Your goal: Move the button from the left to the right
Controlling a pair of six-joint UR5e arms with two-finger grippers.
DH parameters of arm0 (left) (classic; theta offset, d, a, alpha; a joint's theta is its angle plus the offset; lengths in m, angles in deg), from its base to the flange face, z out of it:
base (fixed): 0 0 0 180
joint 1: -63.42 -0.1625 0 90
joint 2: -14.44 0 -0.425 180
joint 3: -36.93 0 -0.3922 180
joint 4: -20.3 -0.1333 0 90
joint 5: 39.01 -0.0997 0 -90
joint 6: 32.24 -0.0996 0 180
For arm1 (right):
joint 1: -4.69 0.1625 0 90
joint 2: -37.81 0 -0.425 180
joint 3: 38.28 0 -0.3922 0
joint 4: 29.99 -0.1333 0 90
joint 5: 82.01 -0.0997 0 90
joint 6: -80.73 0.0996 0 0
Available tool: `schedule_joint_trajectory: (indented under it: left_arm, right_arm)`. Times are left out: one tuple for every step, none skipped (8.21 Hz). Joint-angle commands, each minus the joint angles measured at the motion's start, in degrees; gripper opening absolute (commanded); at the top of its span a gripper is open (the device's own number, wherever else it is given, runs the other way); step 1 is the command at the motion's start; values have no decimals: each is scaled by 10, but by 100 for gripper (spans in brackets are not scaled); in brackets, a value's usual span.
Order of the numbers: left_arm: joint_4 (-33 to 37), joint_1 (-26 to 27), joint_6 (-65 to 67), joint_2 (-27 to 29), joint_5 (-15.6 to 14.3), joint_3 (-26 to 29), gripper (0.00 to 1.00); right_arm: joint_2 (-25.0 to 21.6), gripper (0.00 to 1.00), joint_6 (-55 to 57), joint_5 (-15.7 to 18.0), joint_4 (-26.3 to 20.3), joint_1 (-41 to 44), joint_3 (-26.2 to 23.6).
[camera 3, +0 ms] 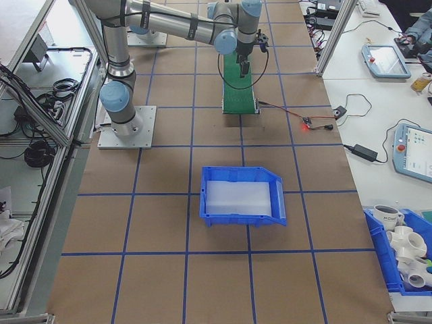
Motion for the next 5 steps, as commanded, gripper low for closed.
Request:
schedule_joint_trajectory:
  left_arm:
    - [-1,-1,0,2,0,-1,100]
    - [-1,-1,0,1,0,-1,100]
    - [-1,-1,0,2,0,-1,100]
    - [-4,-1,0,2,1,-1,100]
    - [-5,-1,0,3,2,-1,100]
  right_arm:
    - [48,100,-29,-17,22,-25,-11]
    - [49,100,-48,-78,21,-50,-25]
    - [48,100,-48,-127,20,-75,-29]
    - [47,100,-47,-128,20,-77,-29]
    - [47,100,-44,-129,20,-77,-30]
